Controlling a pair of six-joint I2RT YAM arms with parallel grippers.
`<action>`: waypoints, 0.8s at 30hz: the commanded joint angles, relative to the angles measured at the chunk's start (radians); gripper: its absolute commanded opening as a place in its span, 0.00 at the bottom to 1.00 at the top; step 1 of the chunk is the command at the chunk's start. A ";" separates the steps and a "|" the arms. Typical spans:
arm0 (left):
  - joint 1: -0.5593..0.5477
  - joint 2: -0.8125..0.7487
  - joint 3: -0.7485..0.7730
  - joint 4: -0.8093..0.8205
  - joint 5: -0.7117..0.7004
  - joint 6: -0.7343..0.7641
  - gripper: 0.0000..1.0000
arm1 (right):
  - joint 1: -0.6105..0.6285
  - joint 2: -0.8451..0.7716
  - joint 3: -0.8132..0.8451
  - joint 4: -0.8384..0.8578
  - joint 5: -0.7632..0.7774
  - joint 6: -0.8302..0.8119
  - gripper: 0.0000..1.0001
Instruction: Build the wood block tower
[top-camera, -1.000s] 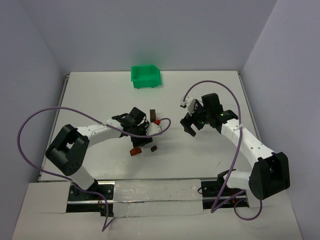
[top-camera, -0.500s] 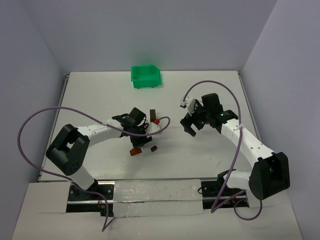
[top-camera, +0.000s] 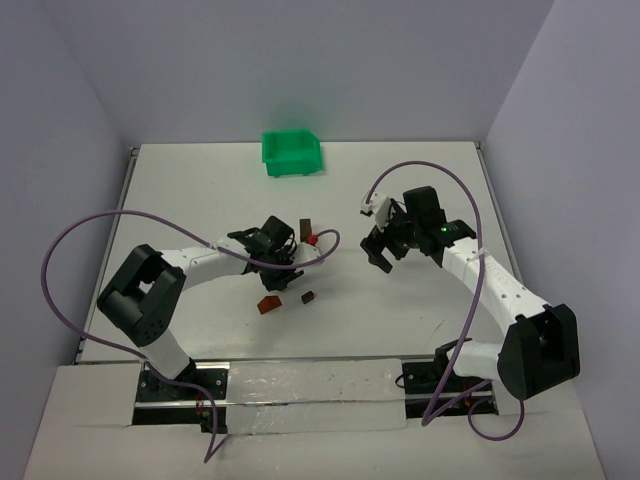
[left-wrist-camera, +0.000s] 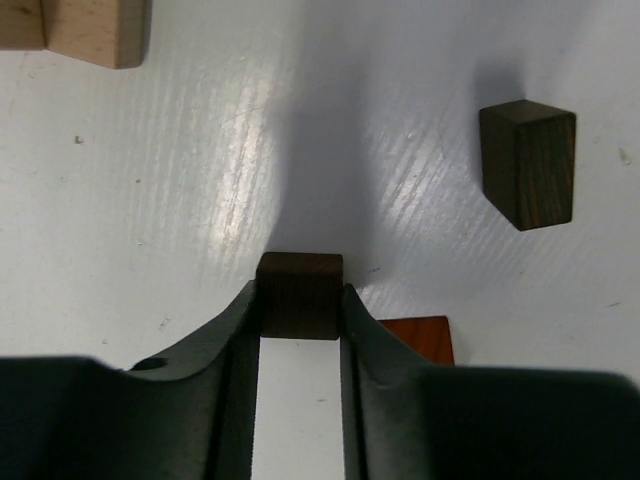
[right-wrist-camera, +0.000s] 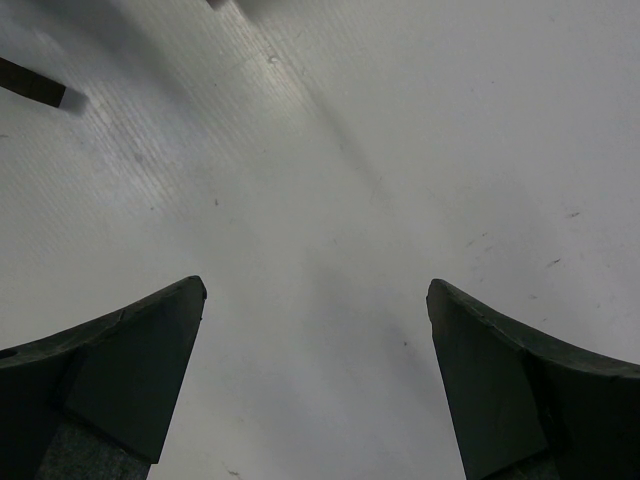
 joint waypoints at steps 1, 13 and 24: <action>-0.002 -0.018 0.106 -0.034 -0.069 -0.038 0.12 | -0.007 -0.012 0.023 0.037 -0.010 0.001 1.00; 0.037 0.077 0.656 -0.315 -0.122 -0.376 0.00 | -0.008 0.008 0.036 0.066 0.002 0.116 1.00; 0.049 0.184 0.819 -0.437 -0.389 -1.055 0.00 | -0.010 0.069 0.076 0.062 0.021 0.132 1.00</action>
